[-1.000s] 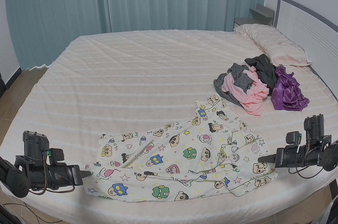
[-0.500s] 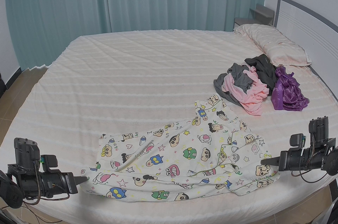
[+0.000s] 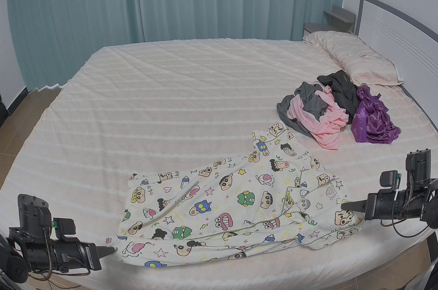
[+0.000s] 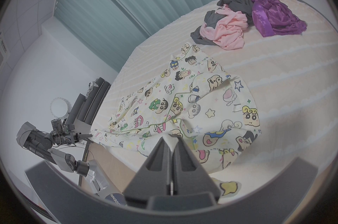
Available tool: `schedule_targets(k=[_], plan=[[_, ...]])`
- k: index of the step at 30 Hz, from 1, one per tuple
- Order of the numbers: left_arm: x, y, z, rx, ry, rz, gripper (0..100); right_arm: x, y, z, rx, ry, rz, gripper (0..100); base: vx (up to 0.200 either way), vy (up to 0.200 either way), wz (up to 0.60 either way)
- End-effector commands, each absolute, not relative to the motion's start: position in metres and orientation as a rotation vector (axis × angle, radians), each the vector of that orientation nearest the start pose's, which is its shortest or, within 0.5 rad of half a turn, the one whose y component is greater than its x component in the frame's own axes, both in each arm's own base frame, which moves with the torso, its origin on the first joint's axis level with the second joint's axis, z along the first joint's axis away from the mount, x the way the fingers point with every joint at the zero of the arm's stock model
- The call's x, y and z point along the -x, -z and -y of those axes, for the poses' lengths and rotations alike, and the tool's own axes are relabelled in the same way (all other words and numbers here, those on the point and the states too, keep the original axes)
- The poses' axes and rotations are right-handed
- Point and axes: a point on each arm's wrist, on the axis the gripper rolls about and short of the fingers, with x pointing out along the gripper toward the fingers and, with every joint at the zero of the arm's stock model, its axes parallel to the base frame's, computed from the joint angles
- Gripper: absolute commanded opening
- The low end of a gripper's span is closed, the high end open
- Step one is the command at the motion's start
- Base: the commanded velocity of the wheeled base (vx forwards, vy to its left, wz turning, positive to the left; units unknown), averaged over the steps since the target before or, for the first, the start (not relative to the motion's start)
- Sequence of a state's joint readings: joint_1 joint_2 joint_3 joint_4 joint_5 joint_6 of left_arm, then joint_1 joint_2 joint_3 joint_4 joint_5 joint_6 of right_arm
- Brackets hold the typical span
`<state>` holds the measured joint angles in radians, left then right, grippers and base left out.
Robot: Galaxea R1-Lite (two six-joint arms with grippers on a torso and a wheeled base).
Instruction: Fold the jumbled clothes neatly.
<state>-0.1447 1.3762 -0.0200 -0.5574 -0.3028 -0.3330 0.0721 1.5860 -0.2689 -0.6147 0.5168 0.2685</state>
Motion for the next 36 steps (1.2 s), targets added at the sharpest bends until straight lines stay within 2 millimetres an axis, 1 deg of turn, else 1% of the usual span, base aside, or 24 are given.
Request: schedule_targets(k=[1,2,3,7,8,9,10,11,13,14,16,17,18,20,21,24,27,28,31,34,36], plan=[[-0.126,-0.071,0.025,0.378,0.285,-0.850,0,-0.201,-0.088,-0.026,-0.404,-0.472,-0.754,0,0.000,0.000,0.00],[-0.127,-0.071,0.025,0.379,0.285,-0.847,0,-0.202,-0.088,-0.026,-0.405,-0.472,-0.756,0,0.000,0.000,0.00],[-0.133,-0.075,0.025,0.383,0.283,-0.833,0,-0.205,-0.089,-0.026,-0.405,-0.472,-0.753,0,0.000,0.000,0.00],[-0.151,-0.073,0.027,0.424,0.253,-0.866,0,-0.218,-0.085,-0.026,-0.402,-0.452,-0.765,0,0.000,0.000,0.00],[-0.151,-0.073,0.027,0.424,0.253,-0.866,0,-0.218,-0.085,-0.026,-0.402,-0.452,-0.765,0,0.000,0.000,0.00],[-0.161,-0.070,0.028,0.452,0.235,-0.888,0,-0.224,-0.082,-0.026,-0.398,-0.434,-0.773,0,0.000,0.000,0.00],[-0.166,-0.069,0.029,0.466,0.225,-0.897,0,-0.227,-0.081,-0.026,-0.397,-0.427,-0.776,0,0.000,0.000,0.00],[-0.168,-0.068,0.029,0.472,0.221,-0.903,0,-0.229,-0.081,-0.026,-0.396,-0.426,-0.775,0,0.000,0.000,0.00],[-0.179,-0.063,0.030,0.491,0.198,-0.931,0,-0.239,-0.081,-0.028,-0.396,-0.426,-0.769,0,0.000,0.000,0.00],[-0.179,-0.063,0.030,0.491,0.198,-0.931,0,-0.239,-0.081,-0.028,-0.396,-0.426,-0.769,0,0.000,0.000,0.00],[-0.191,-0.055,0.031,0.488,0.168,-0.961,0,-0.250,-0.076,-0.028,-0.397,-0.416,-0.780,0,0.000,0.000,0.00],[-0.191,-0.055,0.031,0.488,0.168,-0.961,0,-0.250,-0.076,-0.028,-0.397,-0.416,-0.780,0,0.000,0.000,0.00],[-0.201,-0.051,0.031,0.488,0.144,-0.964,0,-0.257,-0.073,-0.028,-0.393,-0.395,-0.783,0,0.000,0.000,0.00],[-0.208,-0.046,0.031,0.497,0.135,-0.961,0,-0.262,-0.069,-0.029,-0.389,-0.381,-0.794,0,0.000,0.000,0.00],[-0.208,-0.046,0.031,0.497,0.135,-0.961,0,-0.262,-0.069,-0.029,-0.389,-0.381,-0.794,0,0.000,0.000,0.00],[-0.222,-0.039,0.032,0.524,0.117,-0.940,0,-0.270,-0.059,-0.030,-0.401,-0.369,-0.826,0,0.000,0.000,0.00],[-0.228,-0.035,0.033,0.534,0.096,-0.935,0,-0.273,-0.056,-0.031,-0.408,-0.364,-0.835,0,0.000,0.000,0.00],[-0.234,-0.029,0.033,0.536,0.073,-0.935,0,-0.277,-0.052,-0.031,-0.415,-0.357,-0.844,0,0.000,0.000,0.00],[-0.240,-0.020,0.033,0.529,0.054,-0.946,0,-0.283,-0.047,-0.032,-0.410,-0.330,-0.856,0,0.000,0.000,0.00],[-0.242,-0.017,0.034,0.530,0.052,-0.947,0,-0.285,-0.042,-0.033,-0.405,-0.318,-0.867,0,0.000,0.000,0.00],[-0.244,-0.015,0.034,0.531,0.048,-0.951,0,-0.287,-0.036,-0.034,-0.406,-0.316,-0.888,0,0.000,0.000,0.00]])
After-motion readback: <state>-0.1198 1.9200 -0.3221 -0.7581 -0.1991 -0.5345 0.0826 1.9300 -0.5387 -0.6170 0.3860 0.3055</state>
